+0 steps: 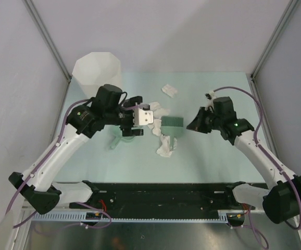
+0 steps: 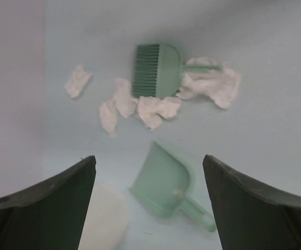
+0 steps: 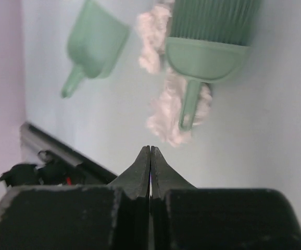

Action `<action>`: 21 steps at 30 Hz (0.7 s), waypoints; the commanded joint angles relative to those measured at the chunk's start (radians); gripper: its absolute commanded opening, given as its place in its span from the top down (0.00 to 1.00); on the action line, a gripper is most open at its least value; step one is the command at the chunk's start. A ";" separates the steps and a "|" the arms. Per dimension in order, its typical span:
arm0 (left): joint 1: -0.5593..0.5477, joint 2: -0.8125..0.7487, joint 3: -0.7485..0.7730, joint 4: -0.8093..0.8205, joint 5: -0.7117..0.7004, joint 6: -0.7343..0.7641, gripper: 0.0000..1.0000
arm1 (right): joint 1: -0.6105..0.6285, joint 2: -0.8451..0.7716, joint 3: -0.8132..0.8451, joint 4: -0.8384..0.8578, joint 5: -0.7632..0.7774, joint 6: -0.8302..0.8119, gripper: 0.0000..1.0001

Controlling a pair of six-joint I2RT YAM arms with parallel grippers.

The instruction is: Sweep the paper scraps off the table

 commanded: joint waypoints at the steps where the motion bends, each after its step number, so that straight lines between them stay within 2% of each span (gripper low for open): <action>1: -0.022 0.031 0.014 0.070 -0.198 0.376 0.12 | 0.120 0.075 0.130 0.043 -0.074 0.068 1.00; 3: -0.022 0.049 0.016 0.126 -0.263 0.440 0.12 | 0.123 0.100 0.150 -0.003 -0.022 0.068 1.00; 6: -0.022 0.083 0.065 0.147 -0.300 0.398 0.11 | 0.118 0.100 0.151 -0.069 0.233 0.028 1.00; 7: -0.022 0.098 0.100 0.150 -0.297 0.372 0.10 | 0.117 0.103 0.151 -0.079 0.280 0.018 0.96; 9: -0.020 0.120 0.138 0.153 -0.288 0.253 0.09 | 0.128 0.117 0.165 -0.095 0.331 -0.012 0.82; 10: -0.015 0.140 0.167 0.151 -0.283 0.206 0.09 | 0.135 0.132 0.174 -0.099 0.386 -0.012 0.62; 12: -0.005 0.150 0.177 0.153 -0.271 0.114 0.09 | 0.196 0.182 0.188 -0.083 0.467 -0.004 0.44; 13: -0.002 0.152 0.172 0.153 -0.262 0.092 0.09 | 0.229 0.199 0.191 -0.072 0.499 -0.002 0.30; 14: 0.008 0.146 0.166 0.151 -0.247 0.069 0.09 | 0.250 0.257 0.193 -0.052 0.521 -0.001 0.27; 16: 0.014 0.134 0.134 0.153 -0.210 0.014 0.09 | 0.280 0.317 0.203 -0.044 0.527 0.017 0.25; 18: 0.018 0.109 0.109 0.153 -0.179 -0.023 0.09 | 0.307 0.408 0.210 -0.026 0.539 0.025 0.29; 19: 0.020 0.101 0.085 0.154 -0.170 -0.031 0.09 | 0.315 0.440 0.219 -0.020 0.549 0.024 0.37; 21: 0.028 0.074 0.065 0.154 -0.145 -0.046 0.09 | 0.327 0.510 0.239 -0.015 0.556 0.028 0.48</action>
